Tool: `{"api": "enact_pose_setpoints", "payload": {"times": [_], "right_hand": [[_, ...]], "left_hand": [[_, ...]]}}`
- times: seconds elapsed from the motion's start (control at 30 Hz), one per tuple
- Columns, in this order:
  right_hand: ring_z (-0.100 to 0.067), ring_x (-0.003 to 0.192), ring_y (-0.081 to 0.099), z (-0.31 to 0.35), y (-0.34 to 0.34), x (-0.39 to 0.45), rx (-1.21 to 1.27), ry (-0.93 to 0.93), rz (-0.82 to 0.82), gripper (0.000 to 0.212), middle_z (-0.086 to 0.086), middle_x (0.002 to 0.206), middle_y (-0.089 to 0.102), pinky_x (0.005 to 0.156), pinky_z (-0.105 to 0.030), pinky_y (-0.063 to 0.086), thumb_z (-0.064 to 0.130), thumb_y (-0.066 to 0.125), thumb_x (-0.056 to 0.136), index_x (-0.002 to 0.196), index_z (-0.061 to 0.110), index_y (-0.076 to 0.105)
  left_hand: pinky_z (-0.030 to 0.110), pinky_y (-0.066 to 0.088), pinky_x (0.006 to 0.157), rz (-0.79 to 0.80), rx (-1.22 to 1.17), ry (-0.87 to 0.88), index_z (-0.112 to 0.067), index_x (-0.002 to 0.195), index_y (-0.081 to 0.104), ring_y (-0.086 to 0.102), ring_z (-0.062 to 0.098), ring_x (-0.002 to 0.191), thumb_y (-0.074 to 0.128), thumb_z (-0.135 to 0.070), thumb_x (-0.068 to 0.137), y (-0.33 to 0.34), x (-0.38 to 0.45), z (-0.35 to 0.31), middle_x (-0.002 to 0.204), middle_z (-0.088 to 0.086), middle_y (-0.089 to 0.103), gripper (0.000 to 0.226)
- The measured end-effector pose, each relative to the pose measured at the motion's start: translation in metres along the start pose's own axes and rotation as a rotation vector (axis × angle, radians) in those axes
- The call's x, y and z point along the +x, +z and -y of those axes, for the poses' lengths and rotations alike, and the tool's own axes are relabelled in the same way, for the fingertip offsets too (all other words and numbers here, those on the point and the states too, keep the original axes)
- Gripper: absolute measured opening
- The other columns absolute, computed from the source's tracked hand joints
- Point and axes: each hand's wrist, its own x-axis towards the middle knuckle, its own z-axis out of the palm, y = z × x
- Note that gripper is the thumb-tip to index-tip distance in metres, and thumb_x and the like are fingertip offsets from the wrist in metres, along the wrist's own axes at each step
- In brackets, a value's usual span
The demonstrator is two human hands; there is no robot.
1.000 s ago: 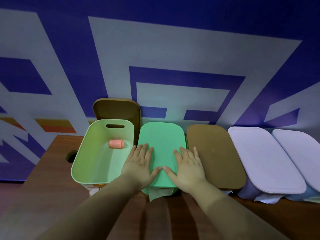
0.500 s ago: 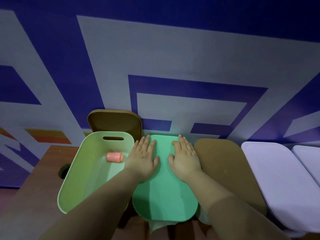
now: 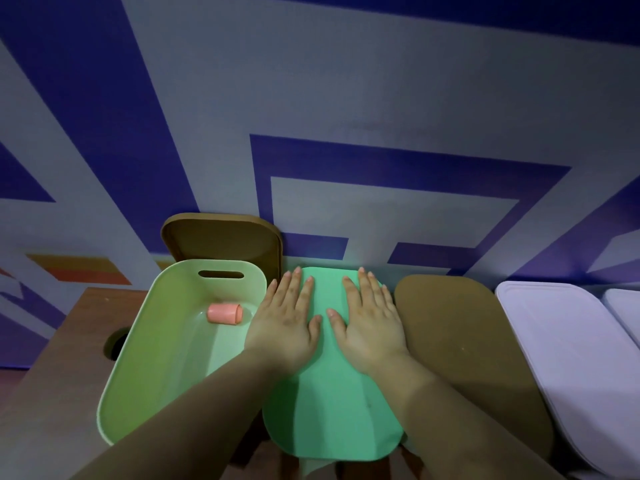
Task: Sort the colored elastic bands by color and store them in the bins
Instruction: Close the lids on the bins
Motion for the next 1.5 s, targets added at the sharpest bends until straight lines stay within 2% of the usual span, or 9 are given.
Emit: {"api": "enact_pose_setpoints", "payload": {"times": [0.1, 0.2, 0.37, 0.53, 0.67, 0.87, 1.0, 1.17, 1.5], "right_hand": [[-0.030, 0.146, -0.002, 0.008, -0.006, -0.006, -0.180, 0.035, 0.042, 0.094, -0.017, 0.158, -0.001, 0.112, -0.047, -0.018, 0.059, -0.023, 0.072, 0.151, 0.013, 0.000], [-0.034, 0.146, -0.002, 0.022, -0.026, -0.015, -0.230, 0.097, 0.060, 0.071, -0.018, 0.158, -0.005, 0.112, -0.050, -0.016, 0.056, 0.002, 0.095, 0.150, 0.011, -0.005], [-0.025, 0.144, 0.018, 0.053, -0.070, -0.021, 0.161, 0.143, -0.027, 0.066, -0.010, 0.157, 0.016, 0.118, -0.041, 0.011, 0.055, 0.024, 0.097, 0.149, 0.015, 0.017], [-0.029, 0.126, 0.045, 0.106, -0.115, -0.014, 0.631, 0.238, -0.008, 0.061, -0.010, 0.141, 0.043, 0.096, -0.036, 0.040, 0.054, 0.034, 0.096, 0.141, 0.013, 0.033], [-0.022, 0.098, 0.050, 0.130, -0.131, 0.002, 0.949, 0.396, 0.003, 0.058, -0.010, 0.127, 0.051, 0.074, -0.029, 0.038, 0.050, 0.041, 0.095, 0.135, 0.009, 0.036], [-0.023, 0.094, 0.052, 0.146, -0.112, 0.037, 1.249, 0.666, -0.030, 0.066, -0.007, 0.108, 0.054, 0.079, -0.034, 0.046, 0.055, 0.063, 0.081, 0.122, 0.006, 0.045], [-0.021, 0.086, 0.048, 0.153, -0.099, 0.051, 1.326, 0.755, -0.031, 0.069, -0.008, 0.103, 0.050, 0.072, -0.032, 0.041, 0.056, 0.067, 0.076, 0.119, 0.007, 0.044], [-0.021, 0.085, 0.047, 0.156, -0.089, 0.062, 1.349, 0.794, -0.072, 0.073, -0.009, 0.108, 0.050, 0.072, -0.032, 0.043, 0.058, 0.068, 0.074, 0.122, 0.009, 0.041], [-0.015, 0.068, 0.048, 0.165, -0.131, 0.052, 1.374, 0.730, -0.165, 0.068, -0.007, 0.103, 0.053, 0.066, -0.027, 0.045, 0.057, 0.067, 0.076, 0.120, 0.012, 0.041]], "left_hand": [[0.031, -0.008, 0.118, -0.107, -0.031, -0.027, -0.008, 0.148, 0.023, 0.012, 0.025, 0.145, 0.004, -0.051, 0.086, -0.003, -0.010, -0.002, 0.156, 0.012, 0.014, 0.077], [0.035, 0.011, 0.117, -0.240, -0.149, -0.071, -0.003, 0.132, 0.051, 0.042, 0.031, 0.132, 0.030, -0.041, 0.090, -0.010, -0.025, -0.008, 0.141, 0.017, 0.047, 0.060], [0.033, 0.002, 0.117, -0.367, -0.473, -0.388, -0.015, 0.150, 0.016, 0.009, 0.022, 0.146, 0.018, -0.058, 0.091, -0.051, -0.044, 0.009, 0.159, 0.007, 0.010, 0.073], [0.039, 0.014, 0.116, -0.464, -0.954, -0.699, -0.011, 0.150, 0.014, 0.015, 0.026, 0.145, 0.040, -0.049, 0.095, -0.116, -0.048, 0.066, 0.158, 0.010, 0.015, 0.072], [0.042, 0.023, 0.112, -0.433, -1.172, -0.808, -0.009, 0.149, 0.020, 0.027, 0.032, 0.140, 0.047, -0.056, 0.090, -0.141, -0.044, 0.096, 0.153, 0.013, 0.028, 0.080], [0.038, 0.031, 0.107, -0.410, -1.271, -0.848, 0.001, 0.142, 0.031, 0.039, 0.032, 0.132, 0.059, -0.062, 0.079, -0.133, -0.017, 0.118, 0.144, 0.014, 0.041, 0.093], [0.033, 0.042, 0.080, -0.419, -1.275, -0.918, 0.004, 0.113, 0.056, 0.052, 0.028, 0.093, 0.067, -0.057, 0.076, -0.121, -0.002, 0.122, 0.106, 0.011, 0.058, 0.072], [0.032, 0.040, 0.070, -0.418, -1.295, -0.965, 0.000, 0.087, 0.061, 0.056, 0.028, 0.082, 0.070, -0.061, 0.070, -0.110, 0.008, 0.128, 0.089, 0.011, 0.062, 0.064], [0.037, 0.042, 0.085, -0.444, -1.383, -0.900, -0.003, 0.122, 0.050, 0.053, 0.030, 0.102, 0.075, -0.059, 0.065, -0.155, 0.001, 0.135, 0.108, 0.006, 0.054, 0.084]]}}
